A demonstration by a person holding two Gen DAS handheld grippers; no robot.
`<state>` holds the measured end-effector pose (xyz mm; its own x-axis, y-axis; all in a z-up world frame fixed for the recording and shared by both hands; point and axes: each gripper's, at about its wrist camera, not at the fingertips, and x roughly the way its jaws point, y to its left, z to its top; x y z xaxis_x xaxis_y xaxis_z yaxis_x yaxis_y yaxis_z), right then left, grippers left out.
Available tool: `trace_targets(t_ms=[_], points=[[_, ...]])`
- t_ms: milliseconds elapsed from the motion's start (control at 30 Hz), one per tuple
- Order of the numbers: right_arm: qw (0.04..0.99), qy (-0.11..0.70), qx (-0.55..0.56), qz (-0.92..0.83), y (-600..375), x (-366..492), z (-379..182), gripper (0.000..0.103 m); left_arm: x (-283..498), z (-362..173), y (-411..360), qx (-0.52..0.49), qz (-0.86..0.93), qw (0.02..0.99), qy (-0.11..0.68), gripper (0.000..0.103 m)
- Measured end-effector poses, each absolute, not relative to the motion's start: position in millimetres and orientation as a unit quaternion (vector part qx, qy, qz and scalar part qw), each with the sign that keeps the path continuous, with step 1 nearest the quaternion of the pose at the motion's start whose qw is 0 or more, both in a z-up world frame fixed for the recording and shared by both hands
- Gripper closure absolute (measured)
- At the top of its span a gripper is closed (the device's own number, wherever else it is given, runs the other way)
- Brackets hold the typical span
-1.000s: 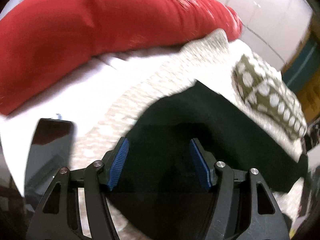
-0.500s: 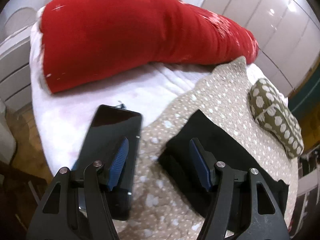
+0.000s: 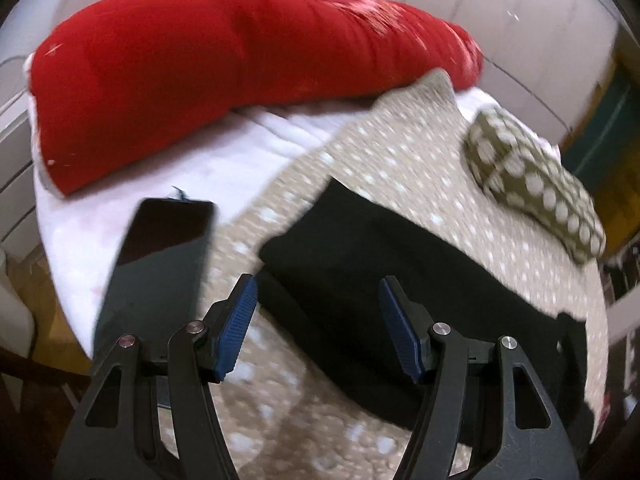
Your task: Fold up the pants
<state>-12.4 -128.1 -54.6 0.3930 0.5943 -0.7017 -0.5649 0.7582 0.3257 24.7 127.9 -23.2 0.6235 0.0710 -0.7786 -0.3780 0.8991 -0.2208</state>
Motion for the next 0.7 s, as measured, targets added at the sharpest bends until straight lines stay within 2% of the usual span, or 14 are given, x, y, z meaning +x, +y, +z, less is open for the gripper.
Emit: trace_targets(t_ms=[133, 233, 267, 533, 600, 633, 667, 700], points=[[0.870, 0.401, 0.052, 0.284, -180.6, -14.9, -28.9, 0.069, 27.7, -26.1, 98.5, -0.169, 0.098, 0.885, 0.423, 0.040], [0.918, 0.372, 0.040, 0.128, -235.1, -1.3, -8.8, 0.055, 31.6, -27.9, 77.9, -0.153, 0.083, 0.888, 0.425, 0.040], [0.923, 0.373, 0.034, 0.090, -245.6, 6.4, -5.9, 0.054, 33.5, -30.2, 70.5, -0.150, 0.077, 0.887, 0.429, 0.040], [0.889, 0.455, -0.013, 0.044, -239.7, 87.5, -44.6, 0.055, 39.3, -41.1, 36.5, -0.113, 0.058, 0.884, 0.450, 0.040], [0.897, 0.439, 0.000, 0.051, -248.5, 86.1, -50.3, 0.073, 38.9, -41.3, 34.6, -0.110, 0.057, 0.884, 0.451, 0.040], [0.899, 0.434, 0.009, 0.048, -255.4, 83.9, -51.8, 0.090, 38.9, -41.1, 34.9, -0.110, 0.057, 0.884, 0.451, 0.040], [0.900, 0.432, 0.038, 0.052, -268.1, 78.8, -48.4, 0.096, 37.3, -41.5, 35.6, -0.110, 0.057, 0.884, 0.451, 0.040], [0.900, 0.427, 0.071, 0.057, -283.1, 69.5, -42.8, 0.096, 37.4, -41.6, 36.4, -0.112, 0.056, 0.883, 0.452, 0.040]])
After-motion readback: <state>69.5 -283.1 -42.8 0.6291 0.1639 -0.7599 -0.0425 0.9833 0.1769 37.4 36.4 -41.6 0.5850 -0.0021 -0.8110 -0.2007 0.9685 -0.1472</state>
